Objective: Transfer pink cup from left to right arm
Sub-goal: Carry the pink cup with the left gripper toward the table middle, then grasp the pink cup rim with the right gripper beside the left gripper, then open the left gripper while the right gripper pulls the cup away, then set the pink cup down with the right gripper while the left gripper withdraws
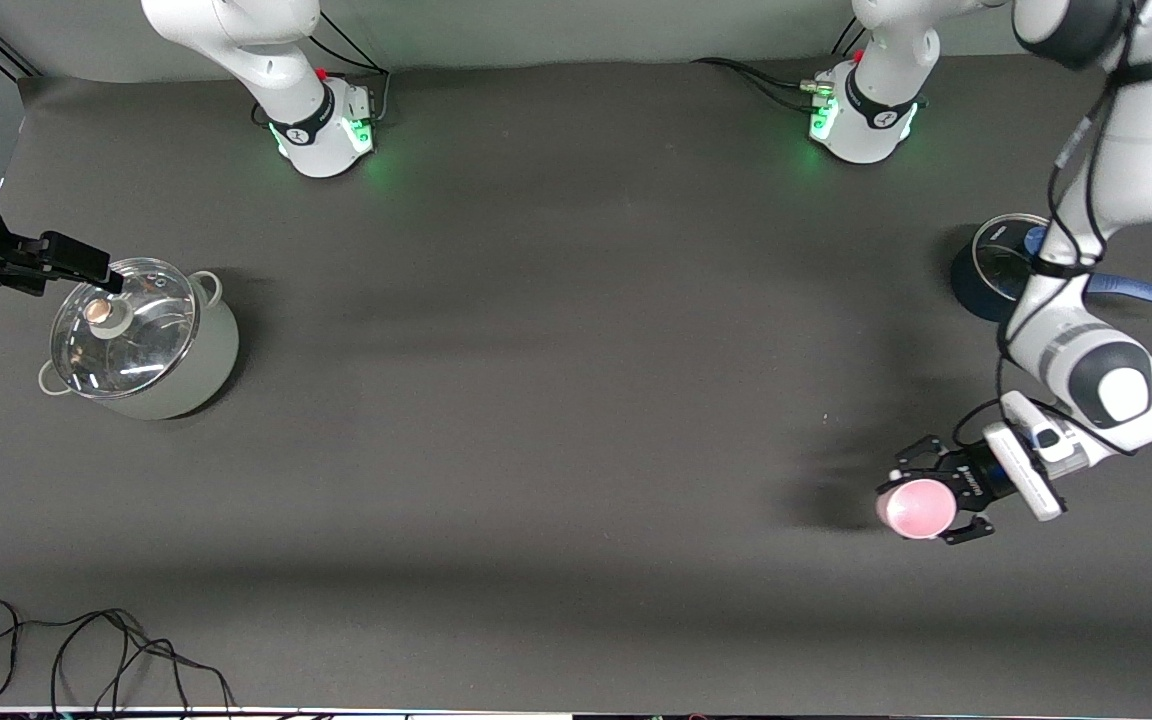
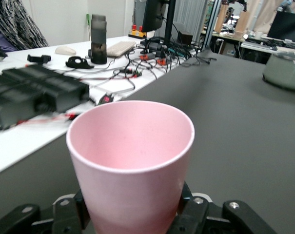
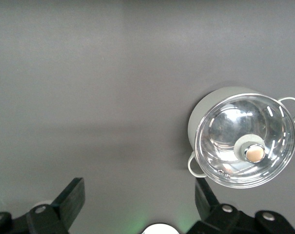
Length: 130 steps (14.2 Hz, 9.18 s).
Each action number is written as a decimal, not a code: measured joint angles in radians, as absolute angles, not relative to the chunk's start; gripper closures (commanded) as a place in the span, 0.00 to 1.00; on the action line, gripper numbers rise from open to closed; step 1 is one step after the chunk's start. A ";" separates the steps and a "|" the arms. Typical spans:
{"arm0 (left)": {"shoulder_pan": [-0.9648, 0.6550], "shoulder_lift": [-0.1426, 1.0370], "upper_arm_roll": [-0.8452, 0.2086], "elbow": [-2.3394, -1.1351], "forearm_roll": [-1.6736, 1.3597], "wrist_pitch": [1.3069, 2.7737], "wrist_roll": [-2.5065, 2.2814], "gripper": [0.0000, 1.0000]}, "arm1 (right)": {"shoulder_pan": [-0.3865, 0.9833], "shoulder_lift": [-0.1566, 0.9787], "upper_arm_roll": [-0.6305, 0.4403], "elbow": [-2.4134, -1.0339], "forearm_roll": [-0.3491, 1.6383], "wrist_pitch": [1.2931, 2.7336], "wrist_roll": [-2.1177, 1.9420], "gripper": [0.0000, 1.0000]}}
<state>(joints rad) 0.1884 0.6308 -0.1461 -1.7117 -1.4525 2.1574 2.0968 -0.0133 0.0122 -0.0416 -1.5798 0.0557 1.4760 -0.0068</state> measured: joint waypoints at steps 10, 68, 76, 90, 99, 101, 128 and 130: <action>0.124 0.465 -0.578 -1.820 -1.724 2.613 2.050 0.69 | -0.014 0.034 -0.047 -1.547 0.089 1.463 0.102 0.01; -0.227 0.433 -0.854 -1.612 -1.795 3.384 1.905 0.01 | 0.631 0.408 -0.012 -1.068 0.189 1.534 1.411 1.00; -0.226 0.451 -0.837 -1.643 -1.794 3.388 1.899 0.01 | 0.569 0.411 -0.023 -1.070 0.186 1.529 1.200 1.00; -0.004 0.492 -0.824 -1.770 -1.787 3.298 1.902 0.00 | 0.383 0.354 -0.325 -1.334 0.160 1.490 0.208 1.00; 0.115 0.528 -0.823 -1.825 -1.734 3.125 1.902 0.00 | 0.385 0.224 -0.378 -1.852 0.114 1.963 0.036 1.00; 0.145 0.528 -0.823 -1.843 -1.716 3.080 1.902 0.00 | 0.388 0.221 -0.378 -1.944 0.114 2.067 0.034 1.00; 0.644 0.297 -0.826 -1.775 -0.378 1.859 0.614 0.00 | 0.416 0.144 -0.376 -2.158 0.114 2.356 0.027 0.00; 0.644 0.288 -0.827 -1.679 -0.239 1.775 0.443 0.00 | 0.415 0.090 -0.385 -2.112 0.113 2.252 0.027 0.00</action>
<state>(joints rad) 0.6444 0.2884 -0.8273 -1.6792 -0.2388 1.7748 0.4426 0.4153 0.0899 -0.3847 -2.1123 0.1135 2.2516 0.0267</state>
